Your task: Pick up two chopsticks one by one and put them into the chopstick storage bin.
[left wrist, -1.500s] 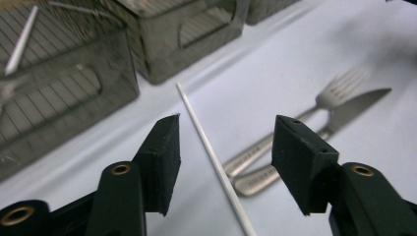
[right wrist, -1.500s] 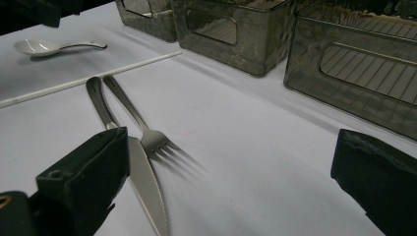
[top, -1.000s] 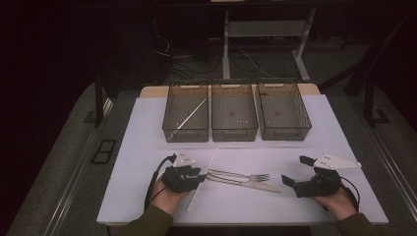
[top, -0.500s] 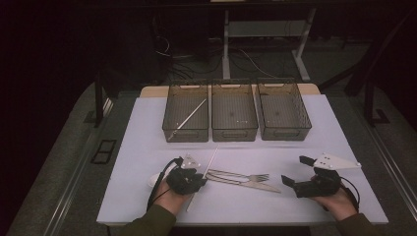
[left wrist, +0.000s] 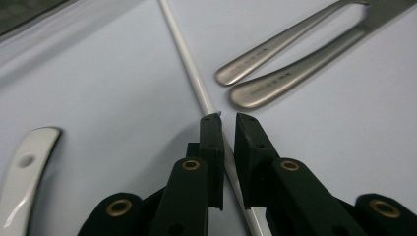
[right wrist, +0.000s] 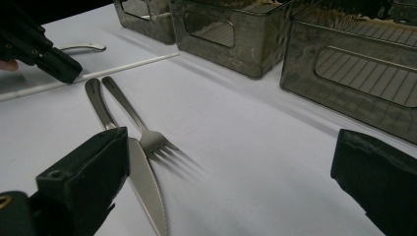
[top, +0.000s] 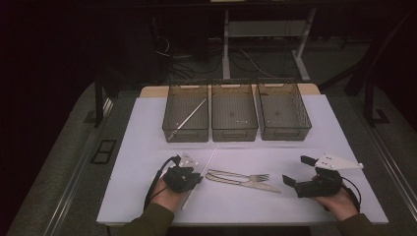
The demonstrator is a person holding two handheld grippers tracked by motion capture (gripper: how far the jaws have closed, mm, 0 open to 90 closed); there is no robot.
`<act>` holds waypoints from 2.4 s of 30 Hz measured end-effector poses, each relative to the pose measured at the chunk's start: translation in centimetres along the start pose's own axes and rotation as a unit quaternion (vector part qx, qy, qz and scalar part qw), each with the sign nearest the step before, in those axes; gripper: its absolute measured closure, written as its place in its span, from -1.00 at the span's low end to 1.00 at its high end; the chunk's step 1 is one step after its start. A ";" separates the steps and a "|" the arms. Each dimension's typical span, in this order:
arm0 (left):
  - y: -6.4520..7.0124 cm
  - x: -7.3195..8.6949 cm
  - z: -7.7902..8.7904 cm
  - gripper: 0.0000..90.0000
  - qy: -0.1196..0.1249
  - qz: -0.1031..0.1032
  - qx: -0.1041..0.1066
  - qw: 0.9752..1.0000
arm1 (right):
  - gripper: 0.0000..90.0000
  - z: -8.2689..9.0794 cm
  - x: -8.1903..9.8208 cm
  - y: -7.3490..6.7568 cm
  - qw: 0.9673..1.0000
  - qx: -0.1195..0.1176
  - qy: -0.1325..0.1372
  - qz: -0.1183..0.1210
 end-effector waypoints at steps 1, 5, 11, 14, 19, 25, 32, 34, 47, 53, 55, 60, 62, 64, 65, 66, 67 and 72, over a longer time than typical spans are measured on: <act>-0.2 0.0 0.1 0.80 0.000 -0.001 -0.005 1.000 | -0.97 0.0 0.0 0.0 1.000 0.000 0.000 0.000; -1.0 0.2 0.4 0.82 -0.002 0.003 -0.018 1.000 | -0.97 0.0 0.0 0.0 1.000 -0.001 0.000 0.001; -1.1 0.6 0.3 0.81 0.008 0.018 -0.029 0.999 | -0.97 -0.1 0.0 0.0 1.000 0.000 -0.001 0.001; -1.1 0.7 0.3 0.83 0.011 0.033 -0.032 0.999 | -0.97 -0.1 0.0 -0.1 1.000 -0.001 -0.001 0.002; -1.2 0.5 0.3 0.86 0.014 0.043 -0.029 0.999 | -0.97 -0.1 0.0 -0.1 1.000 -0.002 -0.001 0.002; -1.0 0.4 0.3 0.87 0.016 0.032 -0.021 0.999 | -0.97 0.0 0.0 0.0 1.000 -0.003 0.001 0.001; -1.1 0.0 0.7 0.87 0.034 0.031 -0.016 0.999 | -0.97 0.0 -0.1 0.0 1.000 -0.002 0.001 0.002; -1.1 -0.3 1.0 0.87 0.044 0.032 -0.013 0.998 | -0.97 0.0 -0.1 0.0 1.000 -0.002 0.002 0.002; -1.4 -2.1 3.3 0.87 0.105 0.043 0.012 0.993 | -0.97 -0.1 0.0 0.1 1.000 0.000 -0.001 0.001; -1.7 -3.1 3.7 0.87 0.120 0.040 0.020 0.992 | -0.97 -0.1 0.0 0.0 1.000 0.001 -0.002 0.000; -1.8 -3.5 3.9 0.87 0.124 0.036 0.024 0.991 | -0.97 -0.1 0.0 0.0 1.000 0.001 -0.002 -0.001; -2.3 -4.6 3.9 0.87 0.128 0.022 0.027 0.991 | -0.97 -0.1 0.0 0.0 1.000 0.002 -0.001 -0.001; -2.7 -5.3 4.0 0.87 0.130 0.017 0.023 0.991 | -0.97 -0.1 0.0 0.1 1.000 0.003 0.000 -0.001; -3.2 -6.2 4.1 0.87 0.136 0.015 0.022 0.990 | -0.97 -0.1 0.0 0.1 1.000 0.002 0.000 0.000; -3.5 -6.7 4.2 0.87 0.136 0.012 0.022 0.990 | -0.97 -0.1 0.0 0.0 1.000 0.002 0.000 -0.001; -3.7 -7.2 4.3 0.87 0.138 0.012 0.021 0.990 | -0.97 0.0 0.0 0.1 1.000 0.002 0.000 -0.001; -4.1 -7.6 4.4 0.87 0.140 0.012 0.021 0.990 | -0.97 0.0 0.0 0.1 1.000 0.001 0.000 -0.001; -5.8 -9.7 4.4 0.87 0.151 0.019 0.017 0.988 | -0.97 0.0 0.0 0.0 1.000 0.002 0.000 -0.002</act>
Point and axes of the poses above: each handheld gripper's, and its own axes: z roughly backward along the jaws, x roughly out of its underside, y roughly to its right, the point moved 3 cm from there along -z, roughly forward along the jaws, and after that the axes turned 14 degrees about y, right-handed, at the moved point
